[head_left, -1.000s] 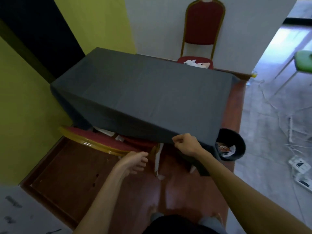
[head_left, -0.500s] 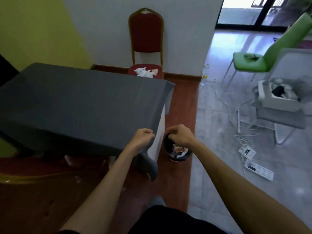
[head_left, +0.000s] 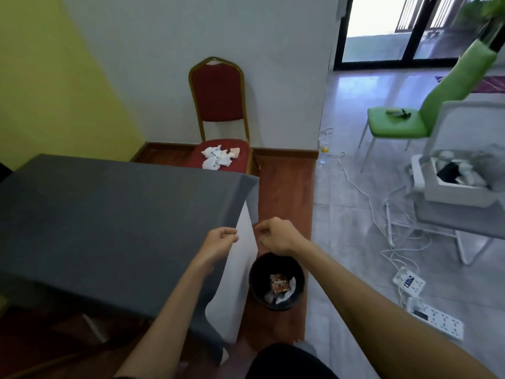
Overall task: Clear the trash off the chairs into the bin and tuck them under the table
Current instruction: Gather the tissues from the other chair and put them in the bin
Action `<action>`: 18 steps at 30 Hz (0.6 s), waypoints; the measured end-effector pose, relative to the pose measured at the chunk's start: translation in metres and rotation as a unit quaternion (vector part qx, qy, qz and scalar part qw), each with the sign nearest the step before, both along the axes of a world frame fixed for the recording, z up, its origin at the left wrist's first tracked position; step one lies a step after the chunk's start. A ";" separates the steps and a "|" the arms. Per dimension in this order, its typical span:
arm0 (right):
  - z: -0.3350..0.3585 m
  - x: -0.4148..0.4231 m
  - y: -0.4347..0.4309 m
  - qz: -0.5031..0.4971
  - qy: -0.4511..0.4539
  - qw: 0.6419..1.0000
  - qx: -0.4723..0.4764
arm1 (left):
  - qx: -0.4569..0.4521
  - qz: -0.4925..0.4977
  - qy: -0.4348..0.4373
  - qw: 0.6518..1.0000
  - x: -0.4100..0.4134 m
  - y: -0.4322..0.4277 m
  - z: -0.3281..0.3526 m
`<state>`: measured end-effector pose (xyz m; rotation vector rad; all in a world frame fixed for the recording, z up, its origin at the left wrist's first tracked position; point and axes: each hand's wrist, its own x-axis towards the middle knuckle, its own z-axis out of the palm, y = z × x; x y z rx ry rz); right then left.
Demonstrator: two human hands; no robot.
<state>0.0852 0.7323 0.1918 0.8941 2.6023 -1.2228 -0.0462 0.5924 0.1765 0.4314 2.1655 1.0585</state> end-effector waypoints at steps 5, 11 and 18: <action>0.004 -0.007 0.066 0.017 0.001 1.000 0.016 | -0.009 0.041 0.000 0.999 -0.006 0.062 0.001; -0.013 -0.012 0.156 0.051 0.006 0.998 0.025 | -0.015 0.056 0.003 0.998 -0.006 0.127 -0.015; -0.102 -0.022 0.273 0.165 -0.001 0.985 0.058 | 0.034 0.177 0.026 0.983 0.021 0.213 -0.117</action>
